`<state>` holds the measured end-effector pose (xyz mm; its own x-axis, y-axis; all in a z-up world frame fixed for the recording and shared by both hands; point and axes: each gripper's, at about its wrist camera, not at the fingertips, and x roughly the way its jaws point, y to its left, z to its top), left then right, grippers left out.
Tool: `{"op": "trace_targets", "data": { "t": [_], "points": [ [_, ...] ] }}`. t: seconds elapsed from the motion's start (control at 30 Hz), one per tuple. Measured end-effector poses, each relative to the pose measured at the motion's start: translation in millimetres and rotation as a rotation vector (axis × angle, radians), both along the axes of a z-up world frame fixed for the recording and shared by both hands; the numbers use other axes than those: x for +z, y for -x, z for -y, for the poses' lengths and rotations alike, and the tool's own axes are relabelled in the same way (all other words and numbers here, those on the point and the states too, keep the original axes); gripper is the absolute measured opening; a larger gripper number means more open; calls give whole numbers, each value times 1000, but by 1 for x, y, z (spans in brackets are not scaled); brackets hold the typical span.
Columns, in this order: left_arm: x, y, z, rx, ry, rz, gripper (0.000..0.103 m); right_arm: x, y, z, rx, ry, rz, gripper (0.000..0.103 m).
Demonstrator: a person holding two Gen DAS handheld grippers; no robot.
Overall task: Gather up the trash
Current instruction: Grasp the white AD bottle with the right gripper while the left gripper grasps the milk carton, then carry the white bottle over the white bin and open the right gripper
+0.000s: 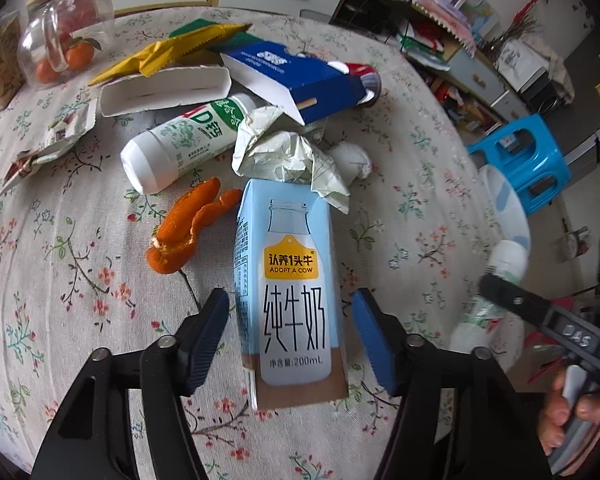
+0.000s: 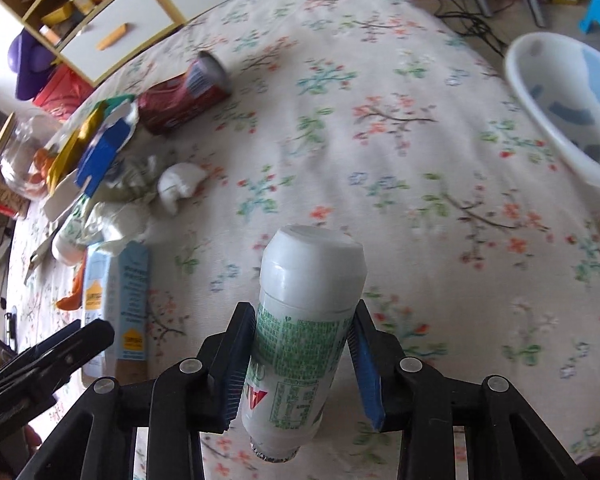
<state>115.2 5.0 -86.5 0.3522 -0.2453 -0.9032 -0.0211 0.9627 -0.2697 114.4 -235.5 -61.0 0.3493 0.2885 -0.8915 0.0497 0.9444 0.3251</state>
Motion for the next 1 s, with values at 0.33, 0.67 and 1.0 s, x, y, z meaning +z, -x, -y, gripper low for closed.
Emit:
{"op": "trace_targets", "data": {
  "t": [0.33,0.67,1.0],
  "points": [
    [18,2,34,-70,24,62,59,31,-13,57,-70,6,21,41],
    [61,-1,65,-149,57,139,59,55,-46,156,-304,-62,86,41],
    [58,-42,108,-184,94,118,59,49,-63,236,-513,-21,125,41]
  ]
}}
